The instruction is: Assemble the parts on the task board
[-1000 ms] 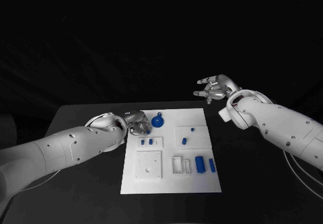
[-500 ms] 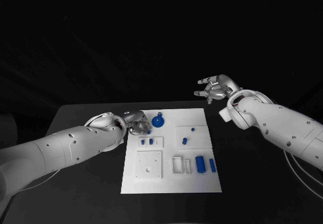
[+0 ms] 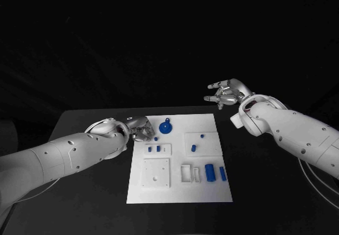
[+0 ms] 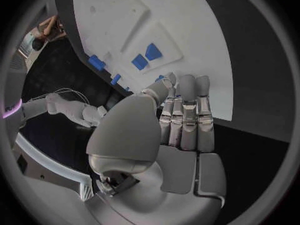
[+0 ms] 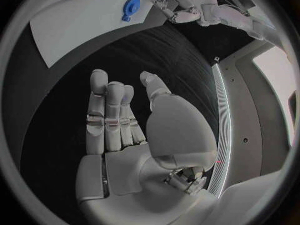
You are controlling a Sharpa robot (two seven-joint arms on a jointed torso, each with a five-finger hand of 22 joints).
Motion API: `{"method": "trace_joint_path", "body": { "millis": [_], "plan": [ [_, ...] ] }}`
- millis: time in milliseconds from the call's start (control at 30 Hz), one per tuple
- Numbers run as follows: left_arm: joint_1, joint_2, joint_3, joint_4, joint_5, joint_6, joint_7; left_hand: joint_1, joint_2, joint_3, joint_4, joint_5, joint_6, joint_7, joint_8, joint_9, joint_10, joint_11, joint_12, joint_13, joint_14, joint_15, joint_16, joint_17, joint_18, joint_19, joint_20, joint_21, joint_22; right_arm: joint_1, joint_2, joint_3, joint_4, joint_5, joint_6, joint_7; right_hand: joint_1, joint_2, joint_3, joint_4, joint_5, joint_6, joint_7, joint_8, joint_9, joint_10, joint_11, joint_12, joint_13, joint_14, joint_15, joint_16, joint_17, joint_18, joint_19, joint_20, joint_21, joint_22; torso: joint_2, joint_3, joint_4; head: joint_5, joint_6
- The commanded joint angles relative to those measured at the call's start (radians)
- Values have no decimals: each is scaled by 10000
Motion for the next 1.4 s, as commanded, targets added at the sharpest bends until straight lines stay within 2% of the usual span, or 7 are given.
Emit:
{"method": "trace_joint_path", "body": {
  "millis": [33, 167, 333, 533, 800, 1033, 1400],
  "plan": [
    [-3, -120, 33, 17, 295, -314, 73, 29, -111, 78, 6, 42, -39, 80, -17, -14, -142, 45, 2, -8, -387, 48, -389, -177, 113, -332, 57, -80, 186, -29, -41, 5, 14, 68, 280, 239, -34, 170, 205, -234, -103, 687, -20, 27, 39, 31, -102, -834, -791, -19, -103, -65, -88, 90, 35, -46, -23, 168, 6, 7, -8, -58, 91],
    [6, -263, 190, -8, 1350, -725, 297, -10, -46, -1, 84, 36, 66, 97, -3, -6, -112, 41, -2, -10, -384, 68, -1213, -524, 67, -515, 94, -453, 36, -92, -140, 3, 85, -1, 561, 420, -183, 254, 1350, -738, -245, 1626, -52, 11, 68, 737, -54, -4060, -3783, 58, -55, -513, -622, 54, -28, -57, -174, 76, -23, -12, 1, -135, 104],
    [125, -430, 511, 38, 3999, -1238, 732, -152, 74, -113, 224, 46, 163, 190, -12, -8, -43, 51, -1, -9, -397, 135, -2565, -964, -49, -627, 164, -1246, -482, -130, -356, -159, 231, -622, 1202, 529, -591, 195, 2600, -1217, -508, 2012, -14, 49, 89, 1028, 451, -7434, -7133, 538, 88, -531, -1090, 386, 382, 84, -178, 3, -29, -12, 18, -233, 152],
    [453, -768, 664, 296, 7036, -1215, 1285, -573, 340, -154, 603, -27, 67, 277, -20, -11, 180, 69, -1, -10, -730, 561, -5802, -1999, -300, -1266, 557, -2825, -1843, -199, -574, -332, 609, -2320, 1526, 344, -683, 101, 3298, -1595, -785, 2360, -66, 52, 91, 950, 498, -7719, -7237, 785, 113, -449, -1380, 544, 608, 137, -139, 35, -48, 15, 6, -243, 203],
    [689, -1319, 702, 1043, 9000, -898, 1605, -648, 386, -910, 1201, -154, -195, 234, -6, -7, -327, 277, 4, -7, -973, 1293, -9425, -2159, -374, -2460, 1349, -2842, -5414, -322, -804, -652, 1351, -4456, 1822, -668, -716, 83, 3839, -1855, -1410, 2677, -150, 59, 93, 1206, 419, -7730, -7239, 857, 61, -381, -1601, 482, 646, 94, -75, 115, -69, -6, 35, -271, 245],
    [731, -1599, 707, 1663, 9959, -869, 1835, -396, 552, -1659, 1352, -179, -249, 293, -5, -8, -486, 356, 18, -1, -1226, 1430, -9502, -2191, -303, -1909, 1496, -2792, -9142, -398, -866, -1092, 2024, -6174, 1898, -1682, -718, -186, 4309, -1809, -2116, 2807, -193, 56, 92, 1293, 385, -7732, -7239, 971, 77, -349, -1826, 384, 683, 85, -35, 71, -66, -51, 25, -304, 305],
    [740, -1664, 703, 1855, 10280, -1007, 1979, -345, 597, -1813, 1315, -164, -243, 363, -9, -11, -596, 443, -3, -8, -1274, 1433, -9460, -2180, -348, -1592, 1496, -2766, -10843, -451, -729, -1674, 2201, -7451, 1773, -2462, -672, -804, 5054, -1479, -3065, 2659, -160, 56, 89, 1062, 463, -7729, -7240, 1007, 181, -291, -2049, 480, 694, 195, -13, -24, -46, -23, 29, -261, 312]
  ]
}}
